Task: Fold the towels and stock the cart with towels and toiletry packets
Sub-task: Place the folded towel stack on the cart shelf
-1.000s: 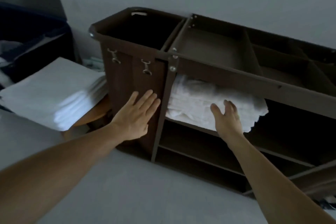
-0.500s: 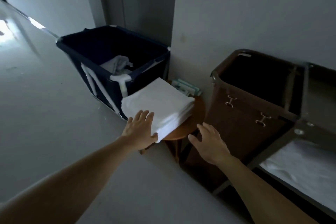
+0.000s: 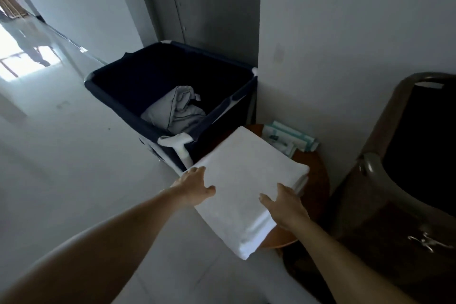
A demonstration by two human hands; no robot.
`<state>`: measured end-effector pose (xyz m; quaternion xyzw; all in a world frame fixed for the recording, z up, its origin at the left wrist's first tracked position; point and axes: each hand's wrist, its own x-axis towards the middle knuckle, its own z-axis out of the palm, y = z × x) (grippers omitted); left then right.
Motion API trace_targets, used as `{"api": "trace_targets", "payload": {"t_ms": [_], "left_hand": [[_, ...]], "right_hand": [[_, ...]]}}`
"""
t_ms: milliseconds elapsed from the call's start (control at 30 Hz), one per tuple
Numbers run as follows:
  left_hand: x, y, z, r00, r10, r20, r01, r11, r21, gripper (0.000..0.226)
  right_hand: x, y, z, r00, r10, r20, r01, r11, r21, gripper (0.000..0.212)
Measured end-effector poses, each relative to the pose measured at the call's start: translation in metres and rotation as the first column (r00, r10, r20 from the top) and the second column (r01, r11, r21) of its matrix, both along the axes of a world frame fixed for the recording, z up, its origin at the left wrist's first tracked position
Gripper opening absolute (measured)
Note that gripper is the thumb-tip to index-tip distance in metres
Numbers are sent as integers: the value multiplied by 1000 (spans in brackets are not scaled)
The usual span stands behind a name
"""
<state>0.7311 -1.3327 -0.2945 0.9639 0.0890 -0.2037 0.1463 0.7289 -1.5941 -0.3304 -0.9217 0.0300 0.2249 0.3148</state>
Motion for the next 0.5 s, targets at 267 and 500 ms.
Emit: {"api": "trace_targets", "payload": {"t_ms": [267,500], "left_hand": [[134,25,-79,989,84,-120,-101,985,-142,89],[240,52,-178,961,78,-264,-172,920,-353,86]], "right_hand": [[62,-1,-74,878,-391,-274,423,904,62,97],[84,33,-152,559,-743,-369,804,594,24,112]]}}
